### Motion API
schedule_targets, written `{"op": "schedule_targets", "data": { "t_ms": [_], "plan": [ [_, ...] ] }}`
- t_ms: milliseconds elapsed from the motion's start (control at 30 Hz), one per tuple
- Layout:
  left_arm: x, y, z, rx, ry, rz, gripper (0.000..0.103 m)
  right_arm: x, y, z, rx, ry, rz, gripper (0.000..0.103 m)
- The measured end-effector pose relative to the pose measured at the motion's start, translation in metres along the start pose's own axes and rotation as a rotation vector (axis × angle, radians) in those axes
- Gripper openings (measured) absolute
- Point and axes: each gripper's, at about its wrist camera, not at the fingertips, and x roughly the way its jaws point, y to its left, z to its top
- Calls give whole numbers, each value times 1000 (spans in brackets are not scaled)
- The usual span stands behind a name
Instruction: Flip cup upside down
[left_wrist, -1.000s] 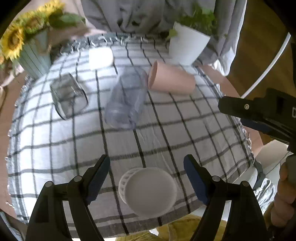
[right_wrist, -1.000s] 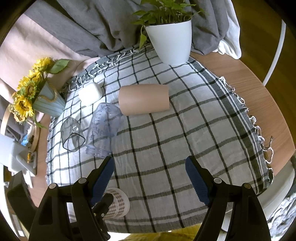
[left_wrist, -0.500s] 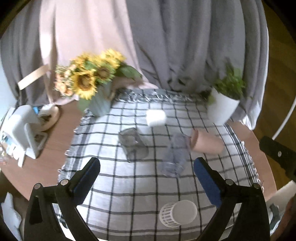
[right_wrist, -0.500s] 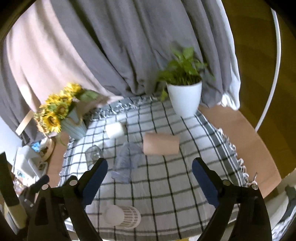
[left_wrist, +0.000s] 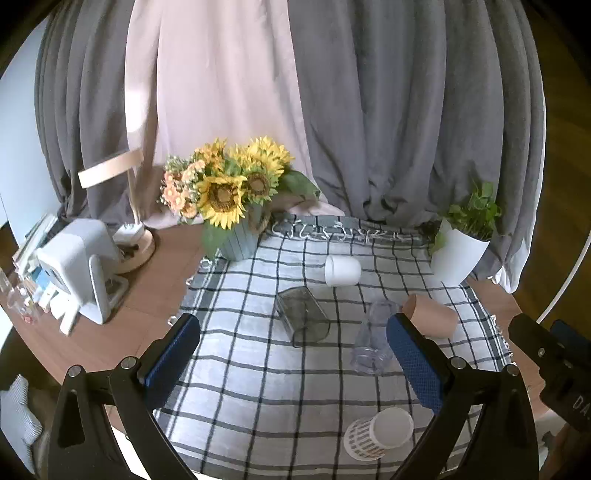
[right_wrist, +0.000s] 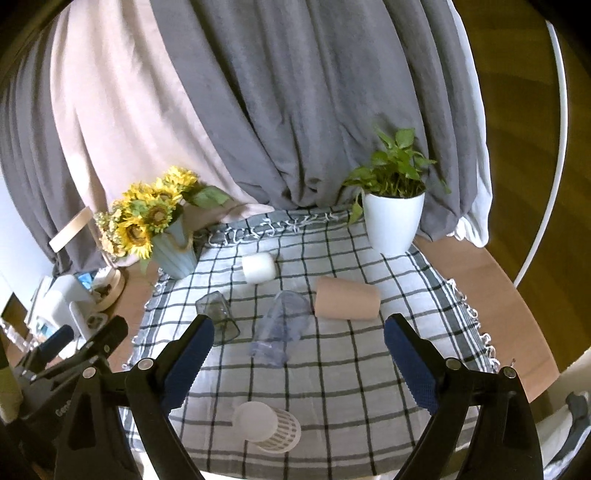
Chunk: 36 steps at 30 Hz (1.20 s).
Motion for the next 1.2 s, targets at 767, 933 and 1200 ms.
{"op": "schedule_targets", "data": {
  "t_ms": [767,933,1200],
  "plan": [
    [-4,12,5,12,-28,-38,103,-15,24,-8,-1,-59,-29,94],
    [-4,13,6,13,-30,-35,103,-15,27,-6,-8,-58,-28,94],
    [-3,15,7,13,-31,-35,103,-15,30,-4,-17,-60,-27,94]
  ]
}}
